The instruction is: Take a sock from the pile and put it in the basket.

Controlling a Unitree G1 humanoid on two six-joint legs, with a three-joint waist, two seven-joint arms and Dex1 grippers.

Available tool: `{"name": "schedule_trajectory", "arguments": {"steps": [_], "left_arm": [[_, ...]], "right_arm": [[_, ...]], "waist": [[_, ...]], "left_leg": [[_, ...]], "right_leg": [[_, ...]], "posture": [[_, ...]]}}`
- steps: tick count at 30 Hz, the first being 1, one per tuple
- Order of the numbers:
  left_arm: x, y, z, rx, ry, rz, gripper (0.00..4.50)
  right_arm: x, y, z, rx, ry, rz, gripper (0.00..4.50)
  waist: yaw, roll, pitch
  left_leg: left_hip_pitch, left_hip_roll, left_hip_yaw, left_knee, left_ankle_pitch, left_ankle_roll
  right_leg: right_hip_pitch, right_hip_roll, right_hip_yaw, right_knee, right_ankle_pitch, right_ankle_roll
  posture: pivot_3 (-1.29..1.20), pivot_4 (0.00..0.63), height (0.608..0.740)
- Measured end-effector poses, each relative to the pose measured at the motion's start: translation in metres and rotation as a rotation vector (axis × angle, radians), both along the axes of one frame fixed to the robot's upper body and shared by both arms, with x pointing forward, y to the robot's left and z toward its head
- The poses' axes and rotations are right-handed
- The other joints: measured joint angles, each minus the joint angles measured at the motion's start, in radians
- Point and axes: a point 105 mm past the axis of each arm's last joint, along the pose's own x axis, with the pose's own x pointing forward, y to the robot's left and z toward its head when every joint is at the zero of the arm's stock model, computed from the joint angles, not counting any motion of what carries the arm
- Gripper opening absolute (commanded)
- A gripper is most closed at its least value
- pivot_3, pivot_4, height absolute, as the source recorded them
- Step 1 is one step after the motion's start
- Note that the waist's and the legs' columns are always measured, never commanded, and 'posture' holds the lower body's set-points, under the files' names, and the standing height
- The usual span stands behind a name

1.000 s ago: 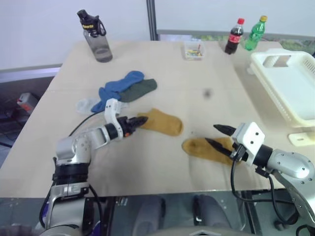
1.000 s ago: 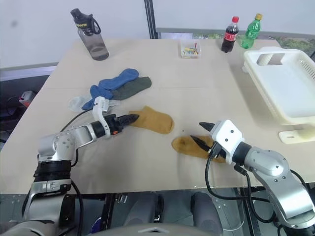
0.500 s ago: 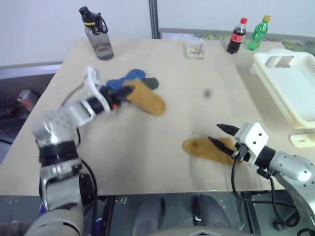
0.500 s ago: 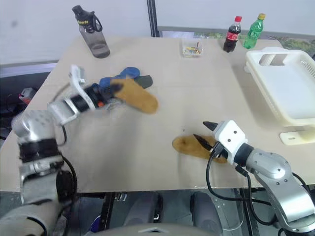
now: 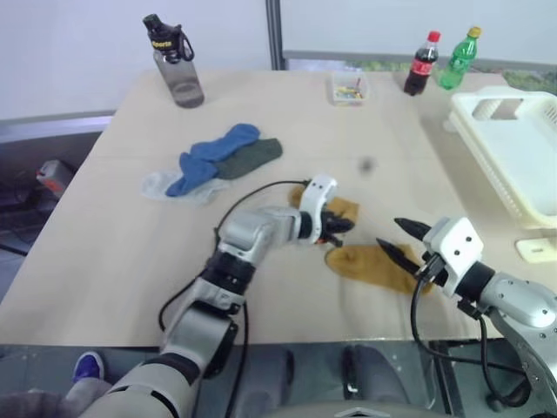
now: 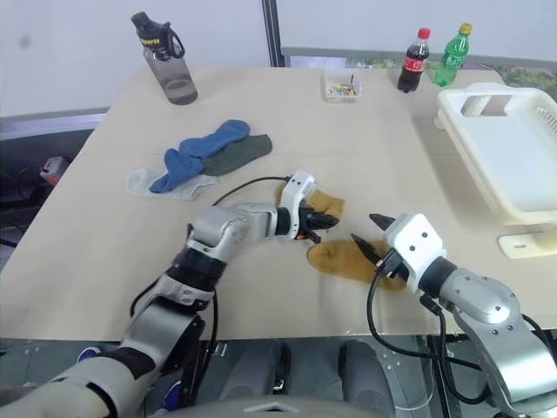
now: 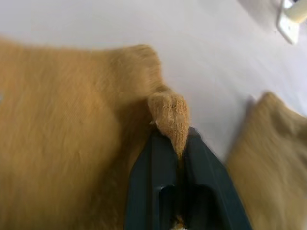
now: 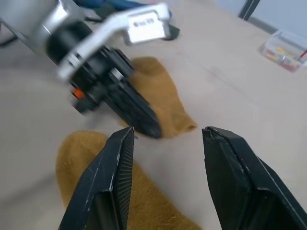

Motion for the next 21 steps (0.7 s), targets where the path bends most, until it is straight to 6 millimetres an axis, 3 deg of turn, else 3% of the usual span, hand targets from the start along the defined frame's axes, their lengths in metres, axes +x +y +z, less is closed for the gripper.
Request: {"name": "schedule_trajectory", "arguments": {"steps": [2, 5, 8, 11, 14, 16, 21], "left_arm": [[-0.002, -0.010, 0.004, -0.039, -0.006, -0.017, 2.71], [-0.004, -0.007, 0.015, -0.105, -0.001, -0.040, 2.71], [0.005, 0.018, 0.040, -0.167, -0.058, -0.017, 2.71], [0.024, 0.056, 0.068, -0.172, -0.151, 0.045, 2.71], [0.041, 0.076, 0.087, -0.117, -0.287, 0.095, 2.71], [0.051, 0.082, 0.075, -0.047, -0.310, 0.126, 2.71], [0.061, 0.078, 0.021, 0.136, -0.288, 0.123, 2.71]], "right_arm": [[-0.001, -0.002, -0.003, 0.003, 0.024, -0.027, 2.31], [0.002, -0.005, -0.009, 0.039, 0.079, -0.094, 2.31], [0.014, -0.010, -0.011, 0.069, 0.111, -0.171, 2.31], [0.044, -0.007, -0.007, 0.136, 0.110, -0.244, 2.31], [0.069, 0.000, -0.011, 0.195, 0.142, -0.289, 2.31], [0.080, 0.005, -0.022, 0.209, 0.187, -0.306, 2.31], [0.099, 0.010, -0.050, 0.194, 0.293, -0.341, 2.31]], "waist": [[-0.003, 0.000, 0.000], [-0.015, 0.000, 0.000], [-0.032, 0.001, 0.001], [-0.036, 0.001, 0.001], [-0.024, 0.001, 0.001], [-0.013, 0.001, 0.001], [-0.006, 0.001, 0.001]], "left_leg": [[0.000, 0.000, -0.001, 0.000, 0.000, 0.000], [-0.001, 0.001, 0.000, 0.000, 0.000, 0.000], [-0.001, 0.003, -0.001, -0.001, 0.000, 0.000], [-0.001, 0.003, 0.000, -0.001, 0.000, 0.000], [-0.001, 0.002, -0.002, -0.001, 0.000, 0.000], [-0.003, 0.001, -0.001, -0.001, 0.000, -0.001], [-0.007, 0.000, 0.006, -0.003, 0.003, -0.004]], "right_leg": [[0.000, 0.000, 0.001, 0.000, -0.001, -0.002], [-0.003, 0.001, 0.002, 0.001, 0.001, 0.002], [-0.005, 0.003, 0.003, 0.002, 0.001, 0.001], [-0.006, 0.004, 0.003, 0.003, 0.002, 0.000], [-0.004, 0.004, 0.001, 0.002, 0.002, 0.000], [-0.004, 0.003, 0.002, 0.000, 0.002, 0.000], [-0.008, 0.002, 0.002, -0.003, 0.002, 0.000]], "posture": [[0.00, 0.150, 0.740], [0.00, 0.150, 0.740], [0.00, 0.150, 0.740], [0.00, 0.150, 0.740], [0.00, 0.150, 0.740], [0.00, 0.150, 0.740], [0.00, 0.150, 0.740]]}}
